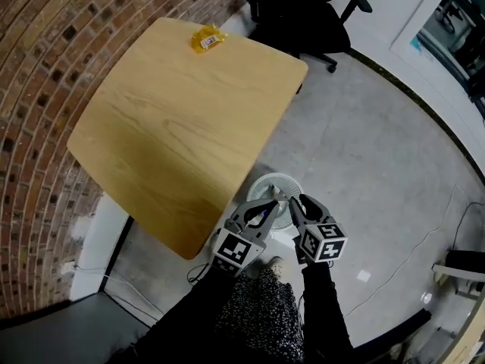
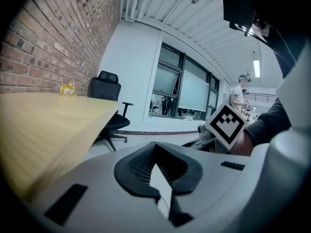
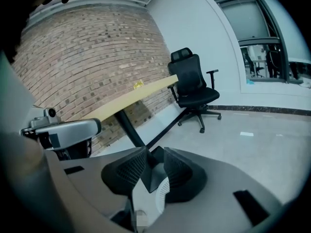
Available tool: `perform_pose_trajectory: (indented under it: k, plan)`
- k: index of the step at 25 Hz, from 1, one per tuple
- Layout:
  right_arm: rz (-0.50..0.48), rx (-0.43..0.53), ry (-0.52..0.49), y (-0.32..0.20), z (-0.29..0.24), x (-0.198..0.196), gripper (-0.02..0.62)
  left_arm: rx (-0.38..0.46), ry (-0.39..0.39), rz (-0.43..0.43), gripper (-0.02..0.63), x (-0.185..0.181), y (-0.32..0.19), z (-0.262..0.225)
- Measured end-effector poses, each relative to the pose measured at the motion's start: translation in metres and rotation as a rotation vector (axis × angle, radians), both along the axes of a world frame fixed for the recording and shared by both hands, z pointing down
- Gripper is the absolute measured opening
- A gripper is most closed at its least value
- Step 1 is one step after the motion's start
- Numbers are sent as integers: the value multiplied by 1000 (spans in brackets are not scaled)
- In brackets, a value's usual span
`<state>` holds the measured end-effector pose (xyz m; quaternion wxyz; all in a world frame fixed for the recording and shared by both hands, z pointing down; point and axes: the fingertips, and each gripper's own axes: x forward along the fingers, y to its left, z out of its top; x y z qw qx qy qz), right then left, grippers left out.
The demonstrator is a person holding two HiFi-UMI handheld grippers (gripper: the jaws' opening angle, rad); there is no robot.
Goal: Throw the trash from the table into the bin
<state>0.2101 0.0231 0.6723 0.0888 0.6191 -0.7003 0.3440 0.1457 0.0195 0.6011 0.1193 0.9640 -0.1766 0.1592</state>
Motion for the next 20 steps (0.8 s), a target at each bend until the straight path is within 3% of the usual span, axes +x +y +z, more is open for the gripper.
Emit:
perform_pose_trajectory:
  k: [4, 8, 20]
  plan:
    - [-2, 48, 31, -13, -38, -4, 50, 10, 33, -41, 5, -9, -6, -32]
    - [-15, 92, 59, -22, -75, -5, 16, 52, 43, -42, 6, -12, -15, -63]
    - [-106, 234, 116, -62, -177, -33, 12, 115, 85, -160, 5, -52, -56, -141]
